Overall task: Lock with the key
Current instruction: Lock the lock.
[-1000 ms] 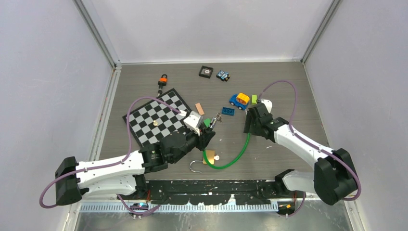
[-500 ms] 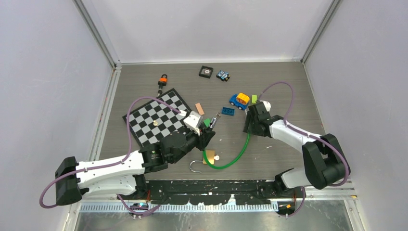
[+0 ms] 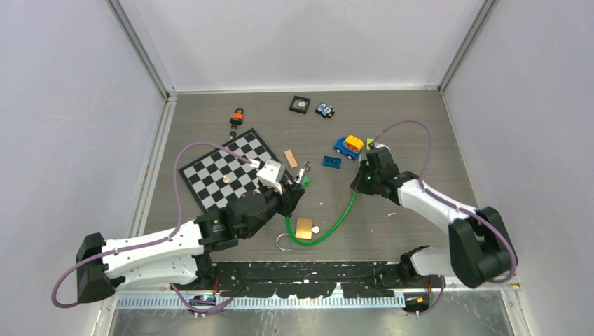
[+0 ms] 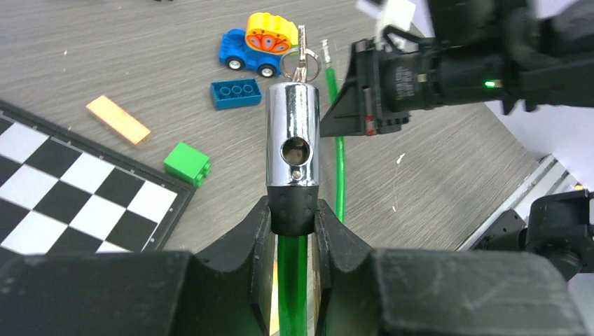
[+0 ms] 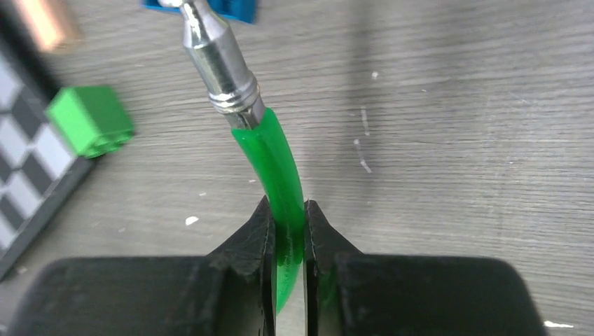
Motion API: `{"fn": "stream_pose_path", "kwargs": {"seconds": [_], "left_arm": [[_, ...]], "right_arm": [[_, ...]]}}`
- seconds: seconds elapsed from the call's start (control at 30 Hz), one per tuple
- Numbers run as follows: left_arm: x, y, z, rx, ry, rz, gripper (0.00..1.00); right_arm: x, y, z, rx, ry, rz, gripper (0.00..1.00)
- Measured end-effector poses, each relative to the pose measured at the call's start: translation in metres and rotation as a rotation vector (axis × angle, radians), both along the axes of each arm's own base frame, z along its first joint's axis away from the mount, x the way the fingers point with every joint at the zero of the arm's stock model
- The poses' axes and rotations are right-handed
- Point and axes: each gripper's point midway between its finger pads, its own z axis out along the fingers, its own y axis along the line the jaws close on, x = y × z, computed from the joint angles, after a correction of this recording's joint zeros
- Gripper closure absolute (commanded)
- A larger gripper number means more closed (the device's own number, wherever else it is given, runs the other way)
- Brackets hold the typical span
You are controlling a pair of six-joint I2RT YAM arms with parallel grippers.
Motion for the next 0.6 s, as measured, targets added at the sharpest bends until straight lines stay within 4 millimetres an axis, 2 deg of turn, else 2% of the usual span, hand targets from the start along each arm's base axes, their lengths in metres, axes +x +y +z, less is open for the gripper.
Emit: {"fn": "stream_pose_path", "kwargs": {"seconds": [0.07, 0.2, 0.23, 0.3, 0.43, 0.6], "left_arm": [[0.001, 0.008, 0.001, -0.007, 0.030, 0.024, 1.00], [0.006, 0.022, 0.013, -0.077, 0.102, 0.055, 1.00], [0.008, 0.026, 0.018, -0.119, 0.122, 0.057, 1.00], [0.008, 0.032, 0.027, -0.182, 0.153, 0.052, 1.00], [-0.002, 0.032, 0.044, -0.283, 0.177, -0.018, 1.00], [-0.022, 0.025, 0.046, -0.296, 0.172, -0.143, 1.00]], "right_arm": [[-0.002, 0.005, 0.020, 0.044, -0.053, 0.016, 0.99], [-0.010, 0.019, 0.080, 0.133, -0.229, 0.070, 0.99], [-0.017, 0.026, 0.101, 0.161, -0.290, 0.102, 0.99], [-0.031, 0.038, 0.127, 0.196, -0.365, 0.164, 0.99], [-0.064, 0.058, 0.162, 0.223, -0.457, 0.304, 0.99], [-0.091, 0.073, 0.186, 0.215, -0.510, 0.449, 0.99]]}}
